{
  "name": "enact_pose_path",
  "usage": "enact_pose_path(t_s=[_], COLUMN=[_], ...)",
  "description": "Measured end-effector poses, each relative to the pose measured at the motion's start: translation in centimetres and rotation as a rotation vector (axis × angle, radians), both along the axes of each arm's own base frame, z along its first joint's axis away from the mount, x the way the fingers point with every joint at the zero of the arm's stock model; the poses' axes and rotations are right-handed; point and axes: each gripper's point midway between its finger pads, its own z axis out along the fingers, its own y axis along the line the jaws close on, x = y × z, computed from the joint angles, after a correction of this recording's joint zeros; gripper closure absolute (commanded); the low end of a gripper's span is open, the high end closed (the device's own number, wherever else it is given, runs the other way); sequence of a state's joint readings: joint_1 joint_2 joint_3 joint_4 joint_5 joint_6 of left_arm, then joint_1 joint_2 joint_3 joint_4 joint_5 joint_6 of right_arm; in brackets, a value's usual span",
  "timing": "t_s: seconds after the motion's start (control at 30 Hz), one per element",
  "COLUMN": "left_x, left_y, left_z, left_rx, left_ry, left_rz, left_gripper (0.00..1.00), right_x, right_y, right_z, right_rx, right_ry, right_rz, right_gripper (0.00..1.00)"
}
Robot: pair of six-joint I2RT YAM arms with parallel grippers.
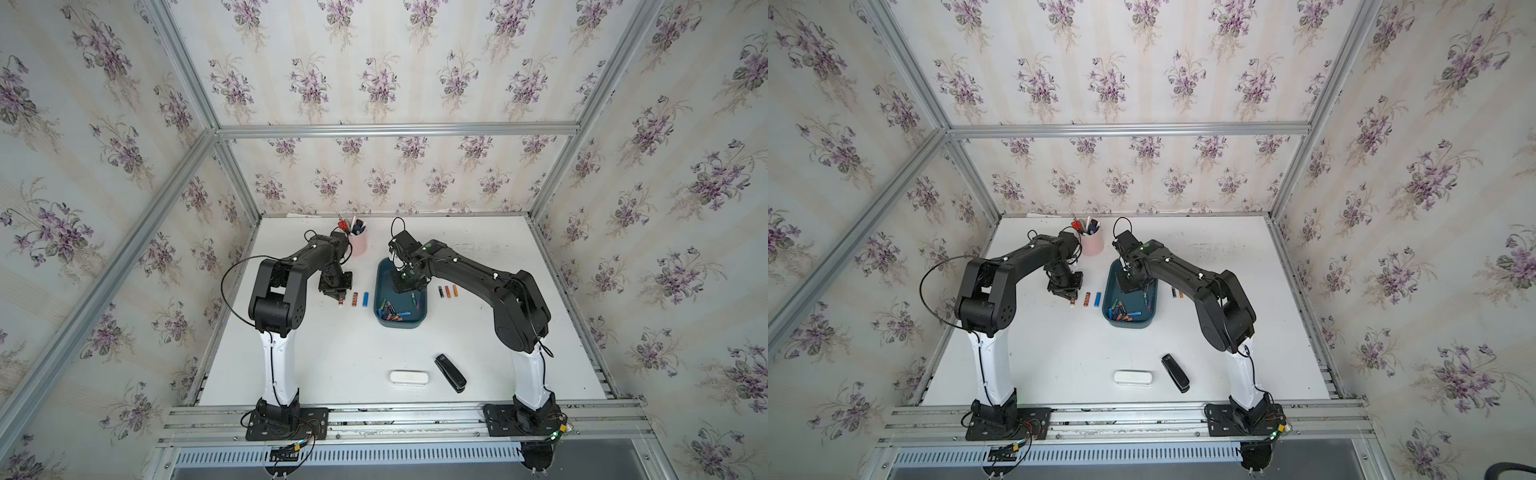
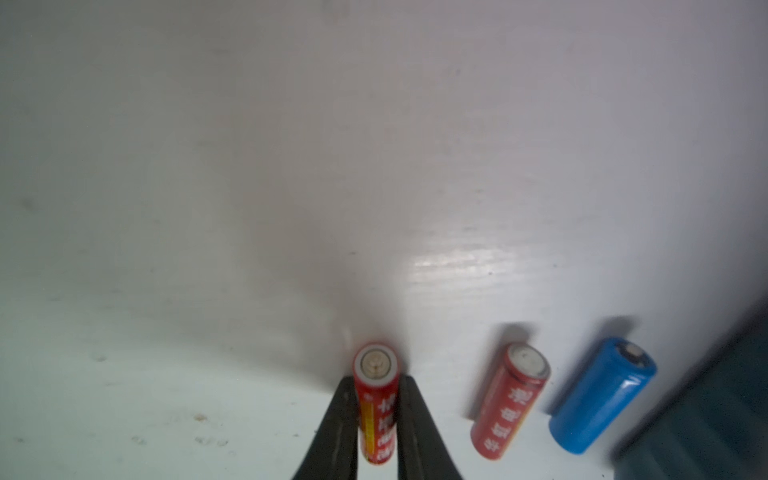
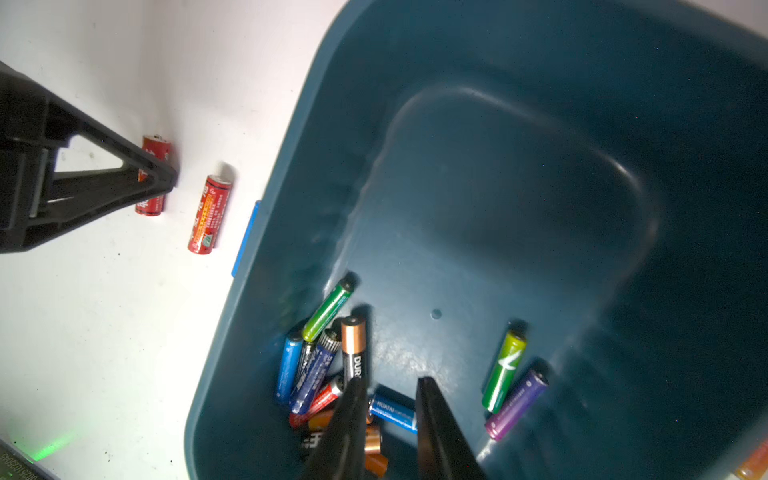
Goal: Take the batteries out of the storage box
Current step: Adjust the battery at the center of the board.
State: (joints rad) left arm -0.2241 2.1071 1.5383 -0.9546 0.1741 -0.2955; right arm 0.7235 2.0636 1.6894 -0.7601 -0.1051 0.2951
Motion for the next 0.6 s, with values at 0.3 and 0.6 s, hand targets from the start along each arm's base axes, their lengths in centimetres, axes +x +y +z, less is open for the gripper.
enact_pose_path(t_s=[0.3,0.6], left_x=[-0.02,-0.04], left_y=[-0.61,-0.71], left_z=[-0.05,0.09], left_rx=[-0.022,-0.025], left_ry=[0.005,0.003], left_rz=[-0.005,-0.006], left_gripper=[0.70,0.63], right_x=[0.05,0.08], right_y=[-0.02,-0.04], right_z=[0.03,0.03], right_rx=[0.001,0.001], right_ry=[0.000,-0.001], right_rz=[-0.001,-0.002], right_gripper=[0.73,0.73])
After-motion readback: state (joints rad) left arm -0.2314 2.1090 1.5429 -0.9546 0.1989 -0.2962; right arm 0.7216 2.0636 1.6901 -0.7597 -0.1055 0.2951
